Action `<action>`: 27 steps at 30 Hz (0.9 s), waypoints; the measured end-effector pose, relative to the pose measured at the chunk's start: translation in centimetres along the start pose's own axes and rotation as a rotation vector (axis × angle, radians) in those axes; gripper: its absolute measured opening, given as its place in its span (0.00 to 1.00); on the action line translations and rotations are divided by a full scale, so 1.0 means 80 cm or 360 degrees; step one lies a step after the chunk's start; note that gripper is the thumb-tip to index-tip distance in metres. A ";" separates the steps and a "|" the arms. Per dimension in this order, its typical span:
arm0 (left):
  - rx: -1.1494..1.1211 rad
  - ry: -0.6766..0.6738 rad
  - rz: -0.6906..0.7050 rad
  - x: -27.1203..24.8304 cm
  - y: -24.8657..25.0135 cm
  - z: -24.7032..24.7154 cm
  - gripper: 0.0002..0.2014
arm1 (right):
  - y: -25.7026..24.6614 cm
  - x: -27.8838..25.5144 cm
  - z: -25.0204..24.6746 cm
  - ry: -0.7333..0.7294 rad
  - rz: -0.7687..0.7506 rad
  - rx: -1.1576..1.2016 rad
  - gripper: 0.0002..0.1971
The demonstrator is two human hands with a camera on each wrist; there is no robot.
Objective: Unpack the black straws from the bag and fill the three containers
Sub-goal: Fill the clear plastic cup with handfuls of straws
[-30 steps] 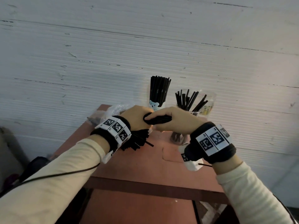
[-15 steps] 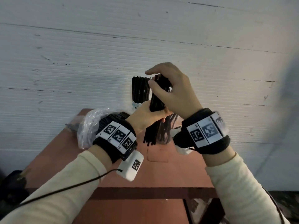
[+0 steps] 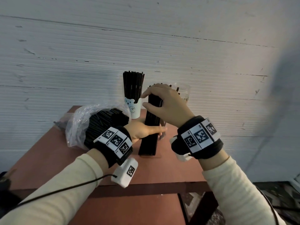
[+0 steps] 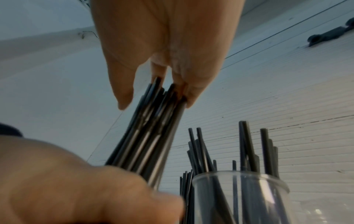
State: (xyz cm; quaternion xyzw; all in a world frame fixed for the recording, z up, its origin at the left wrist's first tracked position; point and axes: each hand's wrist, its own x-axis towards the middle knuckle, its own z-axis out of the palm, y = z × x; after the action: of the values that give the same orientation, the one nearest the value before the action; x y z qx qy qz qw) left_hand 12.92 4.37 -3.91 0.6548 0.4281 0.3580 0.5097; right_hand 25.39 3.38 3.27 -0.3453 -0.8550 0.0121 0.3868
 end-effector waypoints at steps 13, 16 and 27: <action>0.0604 -0.0438 0.0319 -0.051 0.046 -0.015 0.09 | -0.001 -0.027 -0.019 -0.0594 0.0299 0.0574 0.27; 0.0469 -0.0347 0.0326 -0.042 0.034 -0.008 0.14 | -0.005 -0.028 -0.010 -0.0540 0.0269 0.0558 0.09; 0.0341 0.0708 0.0358 0.017 0.042 0.001 0.59 | 0.043 0.038 -0.085 0.0554 0.0500 0.0881 0.10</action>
State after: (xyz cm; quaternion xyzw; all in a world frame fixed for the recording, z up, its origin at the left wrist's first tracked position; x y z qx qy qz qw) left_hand 14.19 5.19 -0.59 0.6538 0.4895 0.5001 0.2880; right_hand 30.57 6.12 9.03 -0.3516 -0.6772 0.2434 0.5988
